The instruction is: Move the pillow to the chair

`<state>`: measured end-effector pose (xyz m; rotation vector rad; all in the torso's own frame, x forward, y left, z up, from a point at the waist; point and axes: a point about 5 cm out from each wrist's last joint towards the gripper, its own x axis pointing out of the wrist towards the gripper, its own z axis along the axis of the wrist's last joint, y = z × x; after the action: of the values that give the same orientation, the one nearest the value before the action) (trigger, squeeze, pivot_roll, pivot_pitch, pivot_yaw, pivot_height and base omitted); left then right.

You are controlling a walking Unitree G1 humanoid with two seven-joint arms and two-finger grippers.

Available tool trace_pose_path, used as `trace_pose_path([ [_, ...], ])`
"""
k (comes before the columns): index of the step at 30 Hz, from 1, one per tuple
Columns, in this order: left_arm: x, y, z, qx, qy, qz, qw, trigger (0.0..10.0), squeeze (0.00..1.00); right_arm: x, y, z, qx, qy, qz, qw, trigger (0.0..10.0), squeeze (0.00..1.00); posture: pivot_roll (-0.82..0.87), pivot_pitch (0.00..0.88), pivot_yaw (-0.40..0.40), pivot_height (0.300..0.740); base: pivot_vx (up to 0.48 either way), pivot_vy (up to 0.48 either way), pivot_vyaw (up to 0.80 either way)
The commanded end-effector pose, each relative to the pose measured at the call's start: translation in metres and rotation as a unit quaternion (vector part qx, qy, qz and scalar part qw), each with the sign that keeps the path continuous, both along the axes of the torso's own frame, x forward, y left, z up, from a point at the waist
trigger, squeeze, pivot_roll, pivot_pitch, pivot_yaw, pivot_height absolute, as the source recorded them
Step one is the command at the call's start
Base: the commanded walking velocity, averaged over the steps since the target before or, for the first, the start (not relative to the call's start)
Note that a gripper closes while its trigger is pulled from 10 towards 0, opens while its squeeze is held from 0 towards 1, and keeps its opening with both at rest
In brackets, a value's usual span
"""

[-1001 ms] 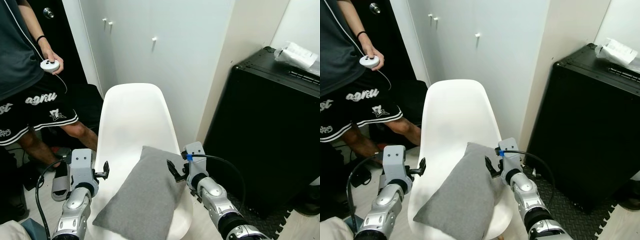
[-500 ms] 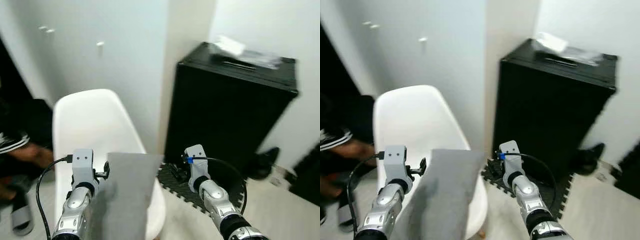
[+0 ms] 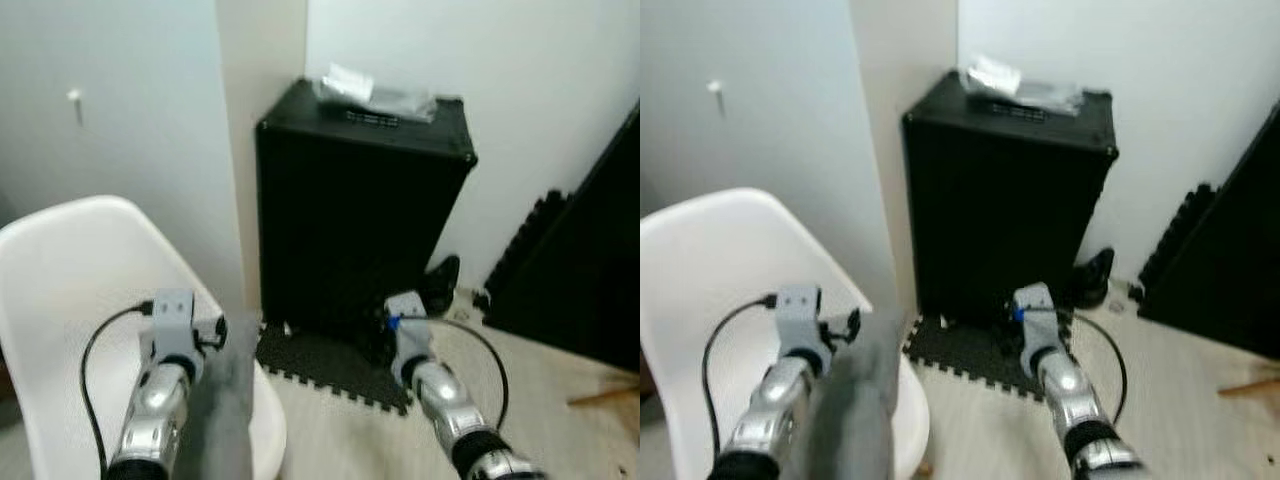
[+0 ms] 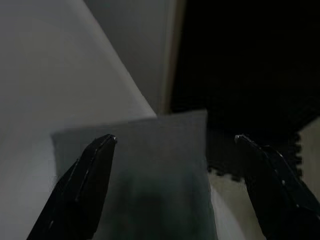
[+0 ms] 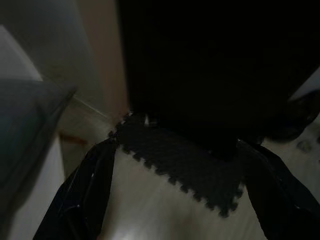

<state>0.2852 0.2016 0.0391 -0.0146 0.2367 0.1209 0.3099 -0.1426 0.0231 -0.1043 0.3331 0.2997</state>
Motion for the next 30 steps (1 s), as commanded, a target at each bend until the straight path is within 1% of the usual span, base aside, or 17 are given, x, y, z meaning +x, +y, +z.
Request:
trace_pose_path([
  [1, -0.0009, -0.0038, -0.0042, -0.002, 0.013, -0.005, 1.000, 10.0, 0.00, -0.0039, -0.0067, -0.0063, -0.006, 0.018, -0.014, 1.000, 10.0, 0.00, 0.02, 0.072, -0.021, 0.705, 0.000, 0.000, -0.80],
  [9, -0.0003, -0.0038, -0.0041, 0.001, 0.018, -0.009, 1.000, 10.0, 0.00, -0.0045, -0.0110, -0.0087, -0.013, 0.027, -0.034, 0.999, 10.0, 0.00, 0.02, 0.077, -0.016, 0.705, 0.000, 0.000, -0.80],
  [23, -0.0004, -0.0022, -0.0043, 0.005, 0.022, -0.008, 1.000, 10.0, 0.00, -0.0028, -0.0132, -0.0081, -0.020, 0.031, -0.041, 0.999, 10.0, 0.00, 0.02, 0.076, -0.017, 0.705, 0.000, 0.000, -0.80],
  [30, 0.0018, -0.0023, -0.0036, 0.006, 0.023, -0.010, 1.000, 10.0, 0.00, -0.0023, -0.0149, -0.0082, -0.025, 0.032, -0.048, 0.998, 10.0, 0.00, 0.02, 0.071, -0.011, 0.705, 0.000, 0.000, -0.80],
])
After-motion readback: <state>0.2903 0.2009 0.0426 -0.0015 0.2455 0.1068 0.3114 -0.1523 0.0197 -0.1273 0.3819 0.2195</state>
